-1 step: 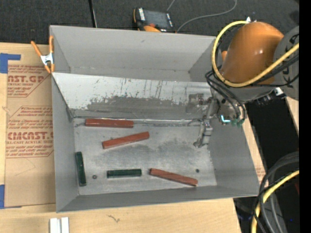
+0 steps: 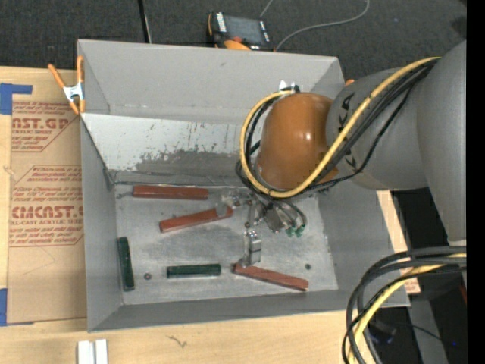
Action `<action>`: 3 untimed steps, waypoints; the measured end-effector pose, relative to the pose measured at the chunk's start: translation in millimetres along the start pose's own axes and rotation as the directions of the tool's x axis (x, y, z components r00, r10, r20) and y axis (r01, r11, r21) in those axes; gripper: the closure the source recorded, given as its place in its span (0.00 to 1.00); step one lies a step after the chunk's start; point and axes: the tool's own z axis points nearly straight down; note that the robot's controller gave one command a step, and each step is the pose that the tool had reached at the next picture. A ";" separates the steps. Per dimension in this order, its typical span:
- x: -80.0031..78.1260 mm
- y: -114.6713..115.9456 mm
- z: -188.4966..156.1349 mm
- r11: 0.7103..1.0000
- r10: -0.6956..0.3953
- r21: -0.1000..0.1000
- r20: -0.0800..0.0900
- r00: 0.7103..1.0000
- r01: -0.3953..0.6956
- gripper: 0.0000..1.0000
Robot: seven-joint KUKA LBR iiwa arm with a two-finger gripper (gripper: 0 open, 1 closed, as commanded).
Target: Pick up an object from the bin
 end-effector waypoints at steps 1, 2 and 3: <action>-49.8 57.2 43.8 0.999 -0.041 0.000 0.006 0.999 0.041 0.00; -49.0 53.9 41.6 0.999 -0.037 0.003 0.005 0.999 0.037 1.00; -22.2 75.5 -97.1 0.993 -0.116 0.004 0.014 0.993 0.116 1.00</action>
Offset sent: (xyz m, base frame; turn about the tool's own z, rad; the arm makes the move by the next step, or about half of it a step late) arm 0.0338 0.0631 -0.0414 -0.0354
